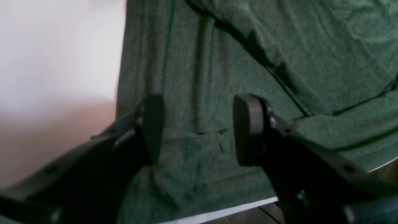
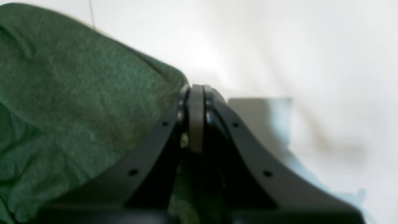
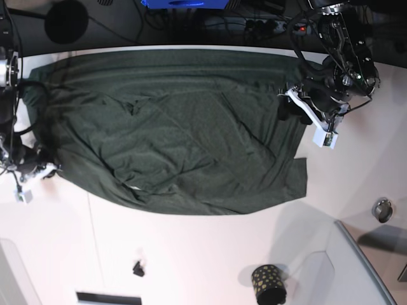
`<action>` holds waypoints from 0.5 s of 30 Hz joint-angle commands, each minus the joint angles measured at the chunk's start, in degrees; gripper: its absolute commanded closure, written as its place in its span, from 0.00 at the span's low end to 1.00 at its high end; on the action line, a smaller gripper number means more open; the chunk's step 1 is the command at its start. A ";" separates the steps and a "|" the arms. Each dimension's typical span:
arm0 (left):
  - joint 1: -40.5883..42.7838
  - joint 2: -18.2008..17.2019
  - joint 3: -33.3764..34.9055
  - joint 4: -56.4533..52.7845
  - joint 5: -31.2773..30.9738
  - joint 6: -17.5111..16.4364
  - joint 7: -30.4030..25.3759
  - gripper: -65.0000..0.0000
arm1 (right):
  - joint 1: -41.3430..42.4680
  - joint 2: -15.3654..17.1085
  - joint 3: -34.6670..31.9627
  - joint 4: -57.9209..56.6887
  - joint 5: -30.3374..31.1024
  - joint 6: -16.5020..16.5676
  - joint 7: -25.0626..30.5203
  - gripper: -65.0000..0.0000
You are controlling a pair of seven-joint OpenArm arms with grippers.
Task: Layout the t-shirt on the table in an organized manner, then fold the t-shirt properly
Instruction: 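Slide both grippers along the shirt sides and grasp the side edges, then move the right gripper along the shirt side toward the hem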
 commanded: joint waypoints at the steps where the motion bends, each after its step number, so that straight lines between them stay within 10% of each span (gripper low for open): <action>1: -0.05 -0.44 -0.10 0.87 -0.48 -0.13 -0.96 0.49 | 1.43 1.24 0.29 1.85 0.79 0.18 0.90 0.99; 15: 0.04 -0.44 -0.10 0.87 -0.48 -0.13 -0.96 0.49 | -11.76 1.41 0.38 29.10 0.88 -12.04 0.81 0.99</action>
